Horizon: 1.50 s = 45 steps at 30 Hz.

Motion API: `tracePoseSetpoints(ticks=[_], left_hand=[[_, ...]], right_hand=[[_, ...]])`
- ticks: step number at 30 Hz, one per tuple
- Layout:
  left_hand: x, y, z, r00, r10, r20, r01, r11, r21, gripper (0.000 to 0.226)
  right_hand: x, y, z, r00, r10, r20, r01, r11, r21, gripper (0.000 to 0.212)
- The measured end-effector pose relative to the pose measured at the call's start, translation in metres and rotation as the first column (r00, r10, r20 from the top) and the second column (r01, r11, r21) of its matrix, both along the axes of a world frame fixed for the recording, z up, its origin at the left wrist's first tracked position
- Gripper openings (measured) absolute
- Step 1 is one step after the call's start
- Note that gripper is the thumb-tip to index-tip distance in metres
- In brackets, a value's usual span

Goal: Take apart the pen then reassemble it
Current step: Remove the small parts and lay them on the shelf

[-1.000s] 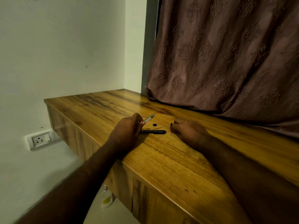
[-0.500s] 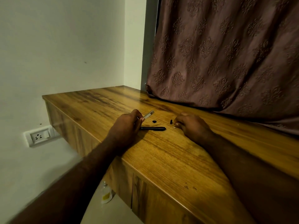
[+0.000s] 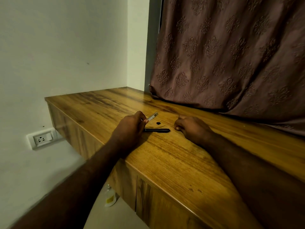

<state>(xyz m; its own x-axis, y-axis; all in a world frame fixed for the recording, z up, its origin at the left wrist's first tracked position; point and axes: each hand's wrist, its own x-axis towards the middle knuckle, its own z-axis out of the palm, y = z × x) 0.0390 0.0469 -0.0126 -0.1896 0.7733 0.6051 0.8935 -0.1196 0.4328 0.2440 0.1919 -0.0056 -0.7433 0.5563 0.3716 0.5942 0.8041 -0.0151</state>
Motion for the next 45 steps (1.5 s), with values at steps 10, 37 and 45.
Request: tracePoseSetpoints(ticks=[10, 37, 45], left_hand=[[0.0, -0.001, 0.0, 1.0, 0.003, 0.007, -0.002, 1.0, -0.014, 0.019], [0.004, -0.003, 0.002, 0.999, -0.002, 0.042, 0.003, 1.0, -0.021, 0.018], [0.001, -0.002, 0.004, 0.991, 0.095, 0.096, -0.096, 0.995, 0.003, 0.014]], right_hand=[[-0.001, 0.002, 0.0, 1.0, 0.005, 0.003, -0.005, 1.0, 0.001, 0.015], [-0.003, -0.01, 0.004, 0.853, -0.158, -0.497, 0.06, 0.976, -0.208, 0.015], [-0.055, -0.017, 0.04, 0.977, -0.118, -0.179, 0.032, 0.907, -0.421, 0.017]])
